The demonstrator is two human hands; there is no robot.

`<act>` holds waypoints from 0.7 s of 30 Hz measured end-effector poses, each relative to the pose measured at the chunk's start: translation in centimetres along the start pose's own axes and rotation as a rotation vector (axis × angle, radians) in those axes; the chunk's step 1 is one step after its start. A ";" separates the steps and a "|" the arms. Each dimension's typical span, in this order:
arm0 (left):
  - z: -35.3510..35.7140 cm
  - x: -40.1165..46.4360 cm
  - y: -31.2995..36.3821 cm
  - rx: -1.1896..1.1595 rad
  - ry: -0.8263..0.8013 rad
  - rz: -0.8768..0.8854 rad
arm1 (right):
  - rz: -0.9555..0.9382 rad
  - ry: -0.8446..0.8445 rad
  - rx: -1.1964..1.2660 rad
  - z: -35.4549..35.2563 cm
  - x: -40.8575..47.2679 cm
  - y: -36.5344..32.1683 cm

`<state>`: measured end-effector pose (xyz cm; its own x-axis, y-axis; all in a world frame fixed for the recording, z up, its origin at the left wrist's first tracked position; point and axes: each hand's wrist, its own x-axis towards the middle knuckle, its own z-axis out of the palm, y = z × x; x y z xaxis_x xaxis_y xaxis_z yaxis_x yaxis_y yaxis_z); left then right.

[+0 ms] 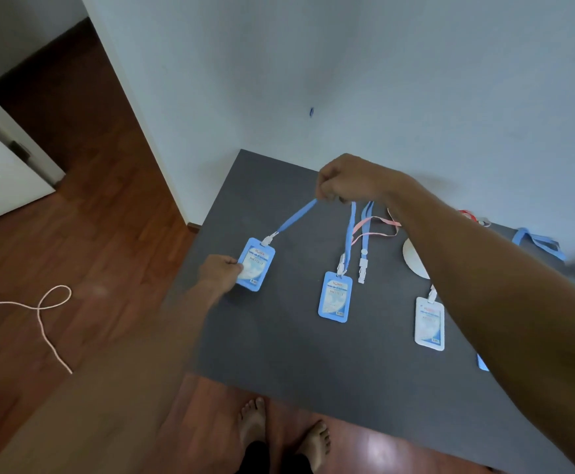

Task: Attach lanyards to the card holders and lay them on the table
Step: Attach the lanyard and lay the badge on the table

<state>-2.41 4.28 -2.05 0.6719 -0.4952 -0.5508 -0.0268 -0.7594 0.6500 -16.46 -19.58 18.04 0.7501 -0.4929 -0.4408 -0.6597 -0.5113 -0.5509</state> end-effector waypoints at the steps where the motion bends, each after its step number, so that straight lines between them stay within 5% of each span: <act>1: 0.2 0.3 -0.6 0.008 -0.004 -0.020 | 0.013 -0.008 0.019 0.1 0.2 -0.2; 11: 0.5 2.0 -1.4 0.142 0.023 0.026 | 0.216 -0.032 0.268 3.2 4.3 0.2; 21: 0.4 2.1 -0.1 0.395 0.107 0.155 | 0.159 -0.223 0.421 5.3 5.0 0.6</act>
<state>-1.33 3.11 -3.48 0.7099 -0.5856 -0.3914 -0.4008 -0.7928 0.4591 -12.87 -18.64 11.74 0.6641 -0.3559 -0.6575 -0.7249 -0.0909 -0.6829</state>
